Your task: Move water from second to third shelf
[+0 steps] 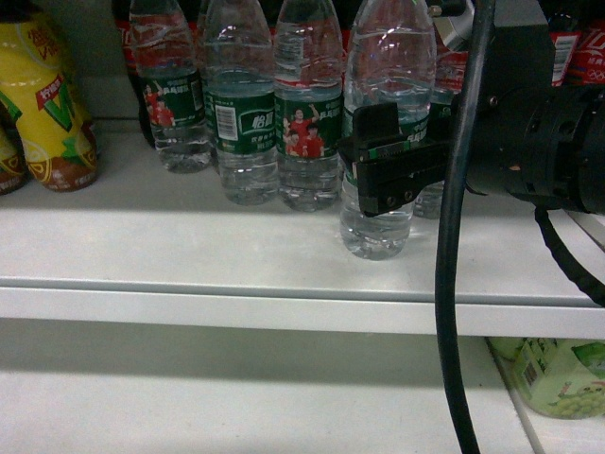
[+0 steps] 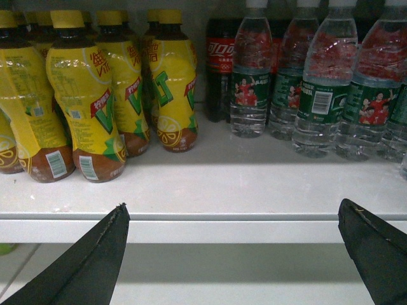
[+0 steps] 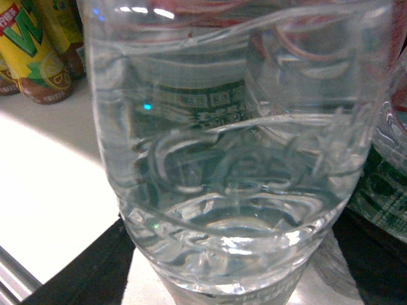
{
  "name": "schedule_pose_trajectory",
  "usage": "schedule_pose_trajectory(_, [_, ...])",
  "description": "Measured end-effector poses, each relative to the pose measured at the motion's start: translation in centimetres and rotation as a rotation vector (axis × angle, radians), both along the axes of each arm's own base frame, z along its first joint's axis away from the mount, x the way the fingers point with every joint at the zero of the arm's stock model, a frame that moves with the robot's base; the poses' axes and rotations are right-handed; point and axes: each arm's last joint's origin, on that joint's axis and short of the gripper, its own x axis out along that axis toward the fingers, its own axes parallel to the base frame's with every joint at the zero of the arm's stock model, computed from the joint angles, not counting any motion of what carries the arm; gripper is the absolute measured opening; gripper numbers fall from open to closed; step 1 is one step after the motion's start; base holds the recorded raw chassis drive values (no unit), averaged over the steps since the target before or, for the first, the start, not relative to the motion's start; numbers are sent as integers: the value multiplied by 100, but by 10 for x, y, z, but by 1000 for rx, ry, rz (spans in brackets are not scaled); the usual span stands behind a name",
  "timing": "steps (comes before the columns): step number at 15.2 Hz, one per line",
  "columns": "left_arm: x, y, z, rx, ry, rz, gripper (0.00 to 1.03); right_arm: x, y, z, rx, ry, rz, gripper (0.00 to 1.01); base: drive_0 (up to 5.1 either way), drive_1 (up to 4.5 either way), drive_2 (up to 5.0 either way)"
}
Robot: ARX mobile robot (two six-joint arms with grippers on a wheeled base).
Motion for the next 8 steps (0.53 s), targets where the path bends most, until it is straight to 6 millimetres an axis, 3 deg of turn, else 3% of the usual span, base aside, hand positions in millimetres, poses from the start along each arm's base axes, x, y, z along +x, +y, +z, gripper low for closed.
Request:
schedule_pose_trajectory(5, [0, 0, 0, 0, 0, 0, 98, 0, 0, 1, 1, -6, -6, 78, 0, 0, 0])
schedule_pose_trajectory(7, [0, 0, 0, 0, 0, 0, 98, -1, 0, 0, 1, -8, -9, 64, 0, 0, 0])
schedule_pose_trajectory(8, [0, 0, 0, 0, 0, 0, 98, -4, -2, 1, 1, -9, -15, 50, 0, 0, 0])
